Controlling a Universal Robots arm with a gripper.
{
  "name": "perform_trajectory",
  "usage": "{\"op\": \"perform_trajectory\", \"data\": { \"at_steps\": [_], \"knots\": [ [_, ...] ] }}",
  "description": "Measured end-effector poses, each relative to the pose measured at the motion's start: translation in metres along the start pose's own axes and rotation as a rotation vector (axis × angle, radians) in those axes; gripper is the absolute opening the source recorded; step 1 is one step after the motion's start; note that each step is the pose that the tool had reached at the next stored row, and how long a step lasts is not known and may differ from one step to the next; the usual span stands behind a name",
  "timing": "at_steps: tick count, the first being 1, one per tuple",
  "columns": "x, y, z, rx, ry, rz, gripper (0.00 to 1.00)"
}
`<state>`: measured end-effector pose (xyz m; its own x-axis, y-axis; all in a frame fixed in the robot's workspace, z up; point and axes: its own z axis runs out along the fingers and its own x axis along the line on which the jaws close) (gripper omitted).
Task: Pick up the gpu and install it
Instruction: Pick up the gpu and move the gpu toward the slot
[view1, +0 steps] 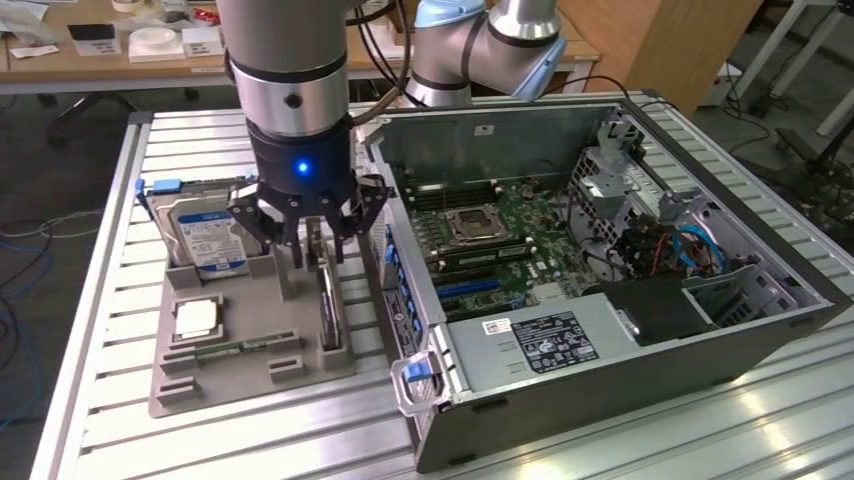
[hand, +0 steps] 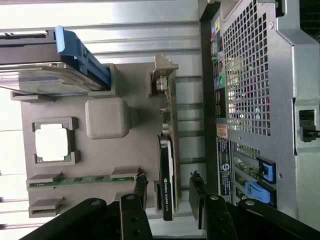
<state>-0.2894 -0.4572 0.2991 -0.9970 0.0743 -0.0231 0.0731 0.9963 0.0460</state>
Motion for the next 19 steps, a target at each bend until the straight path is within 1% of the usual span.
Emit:
{"op": "perform_trajectory", "data": {
  "at_steps": [5,11,14,16,19],
  "knots": [
    [0.0,-0.0001,0.0014,0.0001,0.0001,0.0,0.47],
    [0.0,-0.0005,0.0107,0.0001,0.0,0.0,0.47],
    [0.0,-0.0005,0.0111,0.0002,0.0001,0.0,0.47],
    [-0.003,-0.0003,0.0119,0.0,0.0,0.0,0.47],
    [-0.004,-0.0004,0.0163,0.0,-0.0001,0.0,0.47]
  ]
}}
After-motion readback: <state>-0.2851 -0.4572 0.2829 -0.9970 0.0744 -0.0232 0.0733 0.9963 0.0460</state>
